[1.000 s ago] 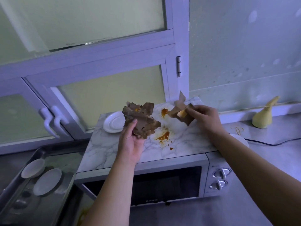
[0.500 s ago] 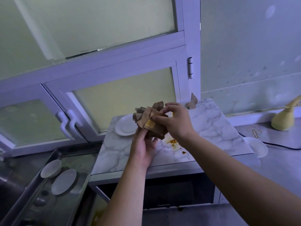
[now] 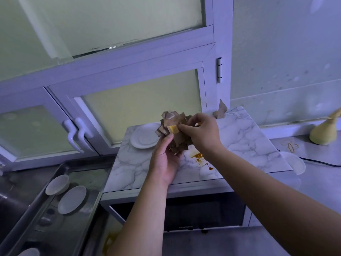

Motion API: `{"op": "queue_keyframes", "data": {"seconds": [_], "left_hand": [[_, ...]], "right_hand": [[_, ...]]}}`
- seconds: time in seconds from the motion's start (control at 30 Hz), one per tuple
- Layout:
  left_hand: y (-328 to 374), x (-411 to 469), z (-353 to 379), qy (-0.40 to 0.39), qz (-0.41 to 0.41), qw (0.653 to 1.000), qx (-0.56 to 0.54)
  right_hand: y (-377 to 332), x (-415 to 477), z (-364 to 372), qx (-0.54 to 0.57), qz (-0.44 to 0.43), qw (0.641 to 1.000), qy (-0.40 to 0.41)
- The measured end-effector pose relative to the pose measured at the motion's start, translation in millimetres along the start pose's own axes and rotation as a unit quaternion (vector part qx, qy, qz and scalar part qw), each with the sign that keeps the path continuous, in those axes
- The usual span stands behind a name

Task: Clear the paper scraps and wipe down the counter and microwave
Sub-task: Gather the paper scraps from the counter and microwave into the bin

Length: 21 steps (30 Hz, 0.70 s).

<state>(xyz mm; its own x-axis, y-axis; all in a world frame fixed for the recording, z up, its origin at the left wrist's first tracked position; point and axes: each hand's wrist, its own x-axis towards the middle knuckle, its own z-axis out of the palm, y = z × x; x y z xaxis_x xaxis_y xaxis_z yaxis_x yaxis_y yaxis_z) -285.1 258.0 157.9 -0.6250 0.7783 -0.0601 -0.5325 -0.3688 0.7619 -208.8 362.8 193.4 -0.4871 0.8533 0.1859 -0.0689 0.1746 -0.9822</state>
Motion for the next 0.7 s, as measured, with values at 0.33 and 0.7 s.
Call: {"op": "queue_keyframes", "data": {"seconds": [0.33,0.7], "left_hand": [[2.2,-2.2,3.3,0.011,0.024,0.999,-0.023],[0.2,-0.9,1.8,0.057,0.007,0.995,-0.087]], "right_hand": [[-9.3,-6.1,0.3,-0.037,-0.055,0.998,-0.02],[41.1,103.8,-85.3,-0.324,0.111,0.934,0.102]]}}
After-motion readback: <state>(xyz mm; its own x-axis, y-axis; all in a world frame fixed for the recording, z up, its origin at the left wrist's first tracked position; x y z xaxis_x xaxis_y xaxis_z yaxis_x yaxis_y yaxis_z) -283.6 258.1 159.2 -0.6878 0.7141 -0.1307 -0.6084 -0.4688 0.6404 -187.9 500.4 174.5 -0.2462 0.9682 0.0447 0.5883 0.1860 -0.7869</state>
